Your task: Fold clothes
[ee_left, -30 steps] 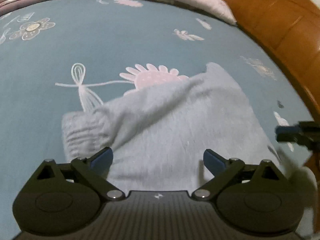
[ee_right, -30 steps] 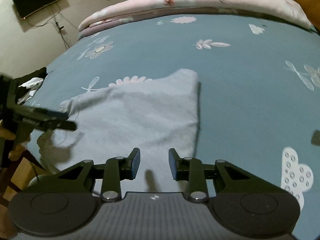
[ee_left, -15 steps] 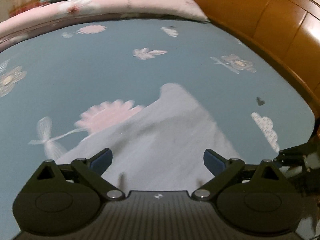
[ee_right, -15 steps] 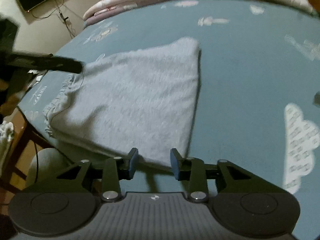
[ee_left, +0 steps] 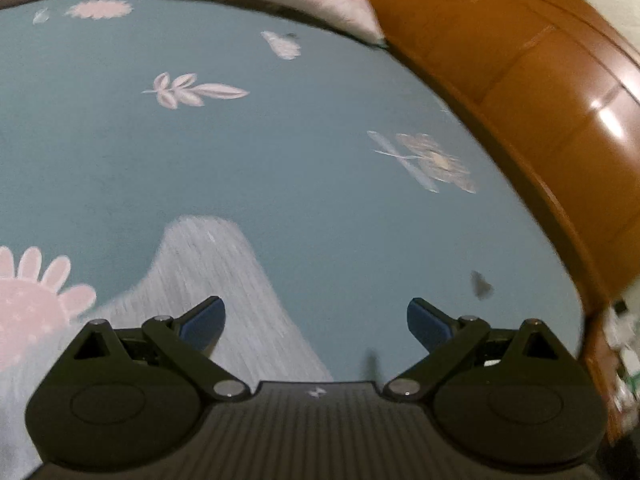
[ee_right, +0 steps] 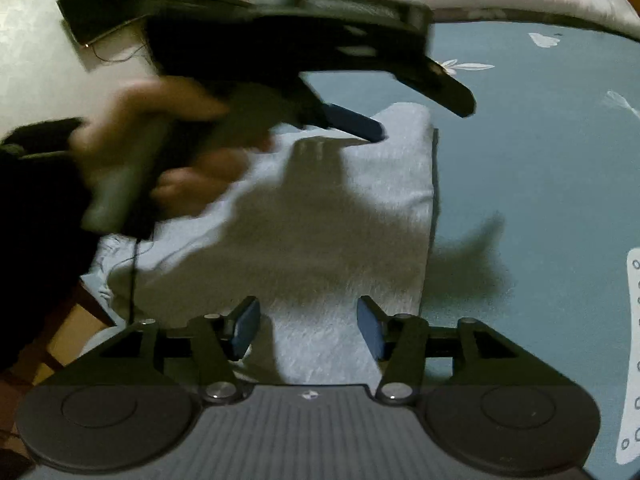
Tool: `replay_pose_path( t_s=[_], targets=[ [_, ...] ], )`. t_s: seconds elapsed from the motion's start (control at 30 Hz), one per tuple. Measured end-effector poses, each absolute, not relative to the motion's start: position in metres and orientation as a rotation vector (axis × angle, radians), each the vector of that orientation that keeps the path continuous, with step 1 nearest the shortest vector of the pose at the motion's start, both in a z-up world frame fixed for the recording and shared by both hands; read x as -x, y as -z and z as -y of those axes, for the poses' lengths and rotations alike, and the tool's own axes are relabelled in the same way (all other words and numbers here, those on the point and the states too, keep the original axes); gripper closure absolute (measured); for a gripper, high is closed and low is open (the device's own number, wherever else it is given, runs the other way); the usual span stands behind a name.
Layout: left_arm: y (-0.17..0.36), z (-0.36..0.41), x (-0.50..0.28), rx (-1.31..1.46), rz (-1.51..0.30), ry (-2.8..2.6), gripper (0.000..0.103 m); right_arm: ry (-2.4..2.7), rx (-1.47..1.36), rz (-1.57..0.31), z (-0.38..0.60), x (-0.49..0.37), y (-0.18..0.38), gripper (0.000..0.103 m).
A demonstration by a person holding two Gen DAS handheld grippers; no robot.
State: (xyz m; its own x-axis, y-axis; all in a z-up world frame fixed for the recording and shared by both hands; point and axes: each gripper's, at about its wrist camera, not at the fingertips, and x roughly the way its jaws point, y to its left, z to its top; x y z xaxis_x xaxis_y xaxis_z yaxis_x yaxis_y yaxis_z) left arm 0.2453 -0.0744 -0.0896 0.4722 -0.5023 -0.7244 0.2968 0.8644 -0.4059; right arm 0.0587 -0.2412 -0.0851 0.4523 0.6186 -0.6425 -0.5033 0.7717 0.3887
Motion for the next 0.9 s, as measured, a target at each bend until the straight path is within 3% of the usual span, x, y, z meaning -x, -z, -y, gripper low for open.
replay_pose_path(
  t_s=[0.17,0.37,0.63,0.9],
  targets=[
    [0.093,0.076,-0.273,0.245,-0.951,0.443,0.006,-0.703,-0.203,-0.849,0.248,-0.060,0.088,0.044],
    [0.064,0.076,-0.238,0.323,-0.955,0.597,0.005,-0.712,-0.238,-0.842,0.253,-0.064,0.091,0.044],
    [0.101,0.100,-0.236,0.279,-1.030,0.588,0.005,-0.690,-0.246,-0.846,0.250,-0.068,0.088,0.043],
    [0.060,0.091,-0.213,0.209,-0.978,0.552,0.005,-0.619,-0.181,-0.859,0.238,-0.063,0.080,0.037]
  ],
)
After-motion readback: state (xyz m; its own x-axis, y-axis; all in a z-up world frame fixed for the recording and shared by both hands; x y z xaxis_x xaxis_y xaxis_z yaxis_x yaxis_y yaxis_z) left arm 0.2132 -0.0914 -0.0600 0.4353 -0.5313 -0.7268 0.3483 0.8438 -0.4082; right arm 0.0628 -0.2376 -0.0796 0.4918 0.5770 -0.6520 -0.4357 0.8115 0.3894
